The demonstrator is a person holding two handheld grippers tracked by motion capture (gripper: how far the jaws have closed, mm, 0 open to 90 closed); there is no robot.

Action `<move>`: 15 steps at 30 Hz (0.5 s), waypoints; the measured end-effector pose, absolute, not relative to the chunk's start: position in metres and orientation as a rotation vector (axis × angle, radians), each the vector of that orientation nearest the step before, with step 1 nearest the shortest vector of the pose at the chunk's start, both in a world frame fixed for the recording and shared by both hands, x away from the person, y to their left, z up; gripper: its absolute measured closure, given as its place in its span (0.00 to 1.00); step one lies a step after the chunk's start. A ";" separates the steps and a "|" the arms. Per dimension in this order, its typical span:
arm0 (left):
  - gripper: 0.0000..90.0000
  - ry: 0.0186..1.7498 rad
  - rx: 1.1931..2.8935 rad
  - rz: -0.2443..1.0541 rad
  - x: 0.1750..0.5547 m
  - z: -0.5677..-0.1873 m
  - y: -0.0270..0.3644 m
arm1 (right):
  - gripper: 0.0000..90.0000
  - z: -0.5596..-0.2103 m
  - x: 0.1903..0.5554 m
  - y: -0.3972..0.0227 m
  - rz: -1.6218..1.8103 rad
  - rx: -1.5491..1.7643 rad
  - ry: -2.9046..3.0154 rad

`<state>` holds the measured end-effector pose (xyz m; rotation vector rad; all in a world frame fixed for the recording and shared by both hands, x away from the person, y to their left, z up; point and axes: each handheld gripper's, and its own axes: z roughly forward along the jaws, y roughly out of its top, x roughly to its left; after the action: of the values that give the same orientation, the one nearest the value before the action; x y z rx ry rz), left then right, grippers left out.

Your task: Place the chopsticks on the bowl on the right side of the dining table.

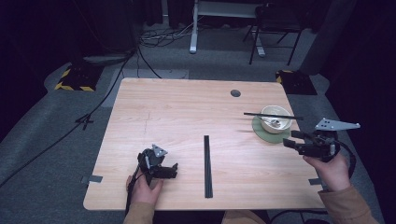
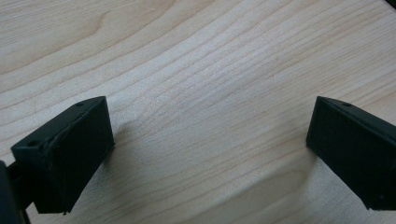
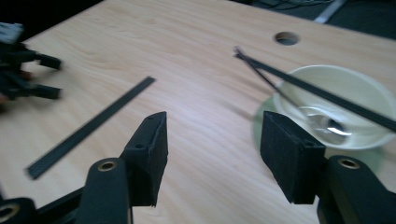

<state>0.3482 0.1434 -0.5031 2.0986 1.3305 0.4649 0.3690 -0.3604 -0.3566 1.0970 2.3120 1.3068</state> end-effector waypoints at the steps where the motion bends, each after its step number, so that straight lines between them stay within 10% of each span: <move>1: 0.01 1.331 2.099 0.465 0.348 -0.503 0.143 | 0.47 -0.357 0.368 -0.359 1.330 1.099 2.328; 15: 0.01 1.339 2.092 0.460 0.348 -0.503 0.142 | 0.46 -0.400 0.367 -0.331 1.385 1.122 2.495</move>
<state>0.3483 0.1423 -0.5033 2.0923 1.3390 0.4598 0.3673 -0.3306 -0.4004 1.1220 2.4947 1.3853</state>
